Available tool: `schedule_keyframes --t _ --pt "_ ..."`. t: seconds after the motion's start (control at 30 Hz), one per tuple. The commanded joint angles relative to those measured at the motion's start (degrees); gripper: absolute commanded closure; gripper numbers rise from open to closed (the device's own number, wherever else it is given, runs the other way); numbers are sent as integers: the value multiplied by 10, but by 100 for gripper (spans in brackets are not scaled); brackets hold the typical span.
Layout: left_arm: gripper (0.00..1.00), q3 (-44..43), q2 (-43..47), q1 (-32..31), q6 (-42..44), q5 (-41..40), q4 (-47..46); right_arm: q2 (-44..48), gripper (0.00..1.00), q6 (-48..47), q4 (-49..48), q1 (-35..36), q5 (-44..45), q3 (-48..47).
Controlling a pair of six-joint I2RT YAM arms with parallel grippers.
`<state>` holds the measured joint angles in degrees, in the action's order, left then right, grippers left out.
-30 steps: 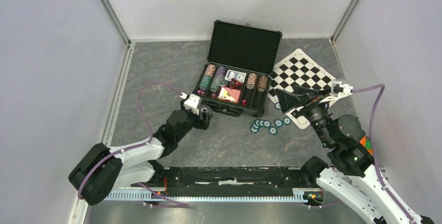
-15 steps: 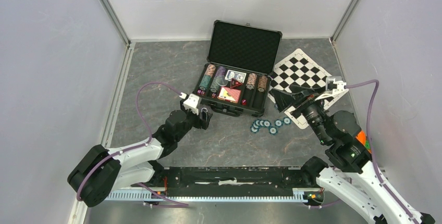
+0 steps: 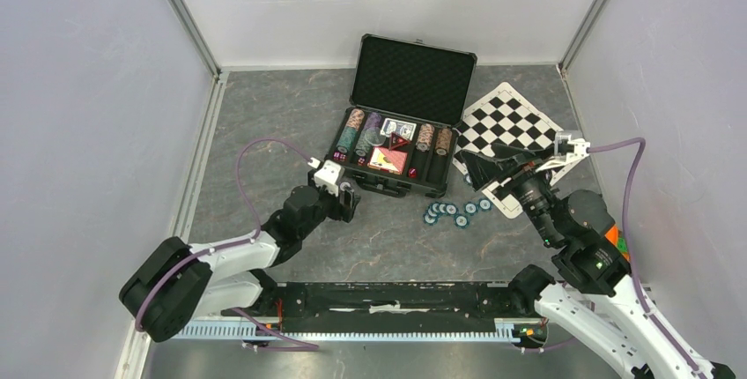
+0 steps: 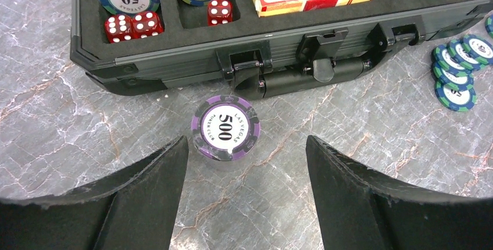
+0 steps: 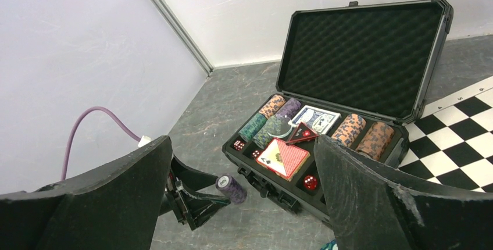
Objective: Pack up texas hold em set
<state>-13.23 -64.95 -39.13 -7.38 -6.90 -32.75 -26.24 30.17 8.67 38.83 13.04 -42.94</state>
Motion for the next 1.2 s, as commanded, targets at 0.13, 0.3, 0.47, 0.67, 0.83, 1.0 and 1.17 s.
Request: schedule_keyframes --t 0.13,0.3,0.47,0.67,0.83,1.0,1.17 --pt "20 -31 -38 -2 -2 -5 -10 2 2 -10 -8 0 -17 -14" --pt "20 -38 -61 -2 -4 -7 -24 38 2 1 -9 0 6 -3" --pt "27 -48 -91 -2 0 -20 -30 18 2 -18 42 -1 27 -32" --pt "26 -52 -104 -2 -5 -55 -31 21 1 -15 40 0 40 -31" --pt "24 -41 -92 11 -31 -98 -33 13 1 -32 46 0 32 -38" --pt "25 -48 -112 20 -39 -75 -37 27 1 -37 47 0 39 -25" --pt "27 -56 -127 22 -28 -61 -47 13 1 -25 47 0 42 -39"
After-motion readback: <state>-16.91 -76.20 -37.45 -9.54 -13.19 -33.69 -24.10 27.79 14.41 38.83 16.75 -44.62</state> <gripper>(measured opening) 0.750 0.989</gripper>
